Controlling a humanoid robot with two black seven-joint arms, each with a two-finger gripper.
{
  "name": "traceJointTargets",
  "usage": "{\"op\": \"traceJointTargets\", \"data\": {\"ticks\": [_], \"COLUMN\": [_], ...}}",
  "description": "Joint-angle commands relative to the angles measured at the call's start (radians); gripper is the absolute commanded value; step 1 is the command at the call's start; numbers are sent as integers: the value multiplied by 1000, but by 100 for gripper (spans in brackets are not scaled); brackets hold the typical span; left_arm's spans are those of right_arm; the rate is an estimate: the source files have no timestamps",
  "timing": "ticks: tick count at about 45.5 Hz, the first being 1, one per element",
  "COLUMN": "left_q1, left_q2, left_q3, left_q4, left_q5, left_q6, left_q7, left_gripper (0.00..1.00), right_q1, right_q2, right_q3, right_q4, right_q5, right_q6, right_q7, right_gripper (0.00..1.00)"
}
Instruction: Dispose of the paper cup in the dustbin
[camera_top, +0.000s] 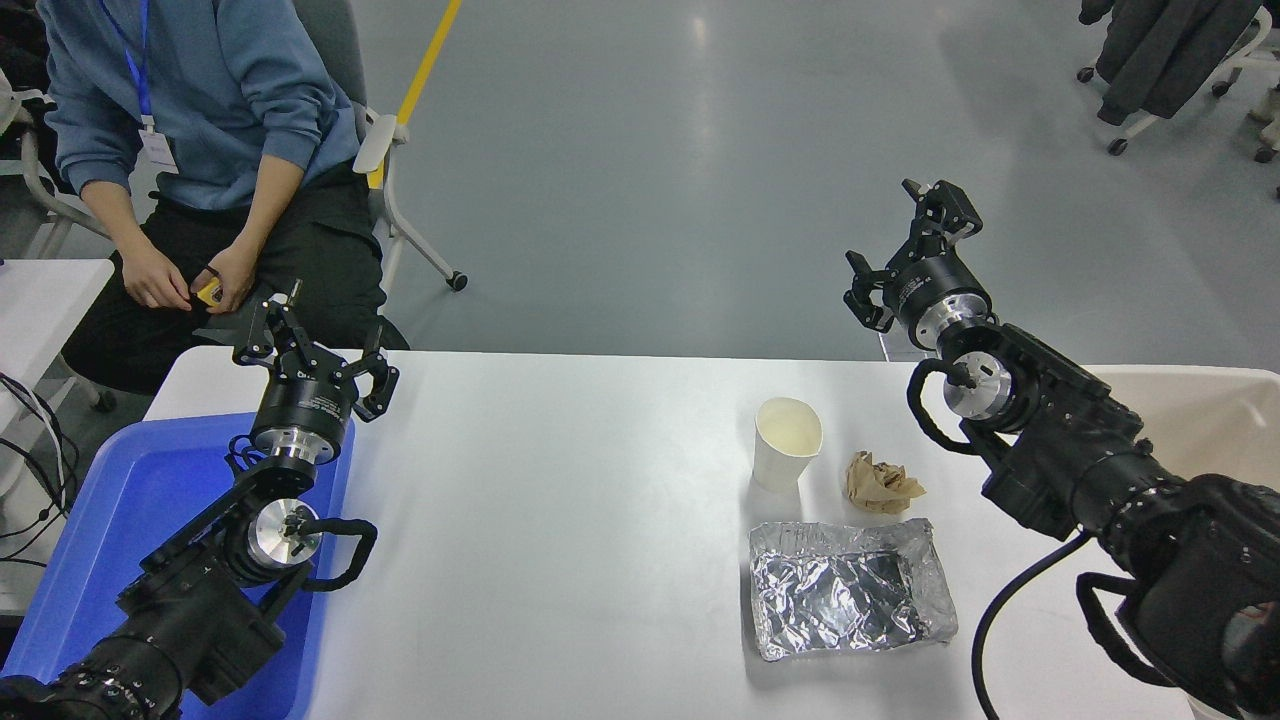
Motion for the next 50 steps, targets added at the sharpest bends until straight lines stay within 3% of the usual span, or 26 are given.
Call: {"op": "traceJointTargets", "data": {"ticks": [1, 40, 50], "left_q1": [0, 0, 0], "left_q2": [0, 0, 0], "left_q3": [0, -1, -1], "left_q4": [0, 0, 0], "left_q5": [0, 0, 0], "left_q6": [0, 0, 0], "left_q7": [1, 0, 0], "left_gripper": [100, 100, 100], "right_q1": [3, 54, 109], "right_q2": [0, 25, 25], "right_q3": [-13, -175, -324], "right_q4": [0, 83, 178], "right_q5": [-5, -54, -184], "right_q6": [1, 12, 14], "right_q7": [2, 1, 1], "right_gripper": [100, 100, 100]}}
